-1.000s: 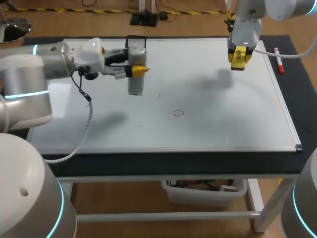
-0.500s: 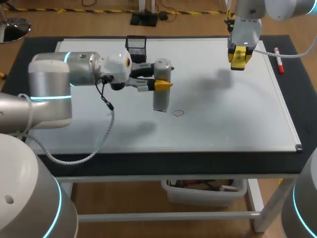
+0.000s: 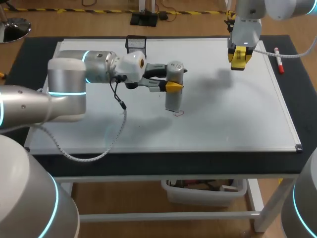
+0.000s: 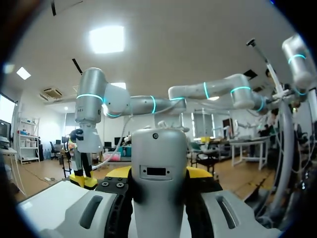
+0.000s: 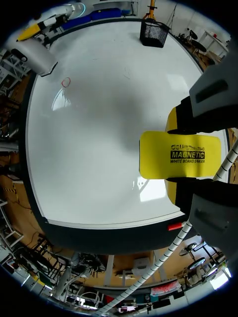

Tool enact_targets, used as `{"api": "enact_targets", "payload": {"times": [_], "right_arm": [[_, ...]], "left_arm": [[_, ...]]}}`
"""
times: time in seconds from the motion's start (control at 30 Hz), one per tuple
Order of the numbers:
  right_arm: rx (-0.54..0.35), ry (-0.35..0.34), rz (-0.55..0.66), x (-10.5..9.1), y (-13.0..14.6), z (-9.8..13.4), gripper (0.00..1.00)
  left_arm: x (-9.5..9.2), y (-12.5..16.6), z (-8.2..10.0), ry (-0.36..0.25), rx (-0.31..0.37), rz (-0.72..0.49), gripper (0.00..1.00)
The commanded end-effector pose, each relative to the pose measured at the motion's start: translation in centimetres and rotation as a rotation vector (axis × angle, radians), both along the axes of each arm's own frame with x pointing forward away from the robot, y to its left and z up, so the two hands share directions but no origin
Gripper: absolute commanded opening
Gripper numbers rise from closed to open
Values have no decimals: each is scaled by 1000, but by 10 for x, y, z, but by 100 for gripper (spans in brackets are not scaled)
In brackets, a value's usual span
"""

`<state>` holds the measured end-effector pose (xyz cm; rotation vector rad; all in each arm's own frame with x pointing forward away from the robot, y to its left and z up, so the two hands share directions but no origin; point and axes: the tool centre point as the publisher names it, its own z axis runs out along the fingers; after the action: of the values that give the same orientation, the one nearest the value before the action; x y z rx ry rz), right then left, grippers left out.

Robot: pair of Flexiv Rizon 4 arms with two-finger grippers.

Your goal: Pick up the inspection probe, press it on each red-marked spot on the whiteboard one by one, put down the probe, pick up the eraser, and wipe off all the red marks.

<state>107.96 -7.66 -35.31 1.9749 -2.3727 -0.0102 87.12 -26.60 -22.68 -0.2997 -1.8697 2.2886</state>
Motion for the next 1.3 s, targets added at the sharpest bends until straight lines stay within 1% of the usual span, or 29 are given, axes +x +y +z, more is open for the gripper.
{"api": "enact_targets", "payload": {"times": [0.03, 0.07, 0.13, 0.27, 0.47, 1.0, 1.3], "right_arm": [[-2, 1, 3, 1, -1, 2, 0], [-2, 1, 3, 1, -1, 2, 0], [-2, 1, 3, 1, -1, 2, 0], [-2, 1, 3, 1, -1, 2, 0], [-2, 1, 3, 1, -1, 2, 0], [-2, 1, 3, 1, -1, 2, 0], [-2, 1, 3, 1, -1, 2, 0]], "left_arm": [[7, -12, -11, -8, -25, -128, 0], [7, -14, -13, -5, -16, -132, 0], [7, -15, -14, -1, -25, -135, 0], [8, -17, -18, 4, -19, -141, 0], [10, -15, -26, -3, -26, -133, 0], [17, -19, -36, 9, -26, -141, 0], [20, -21, -42, 41, -14, -138, 0]]}}
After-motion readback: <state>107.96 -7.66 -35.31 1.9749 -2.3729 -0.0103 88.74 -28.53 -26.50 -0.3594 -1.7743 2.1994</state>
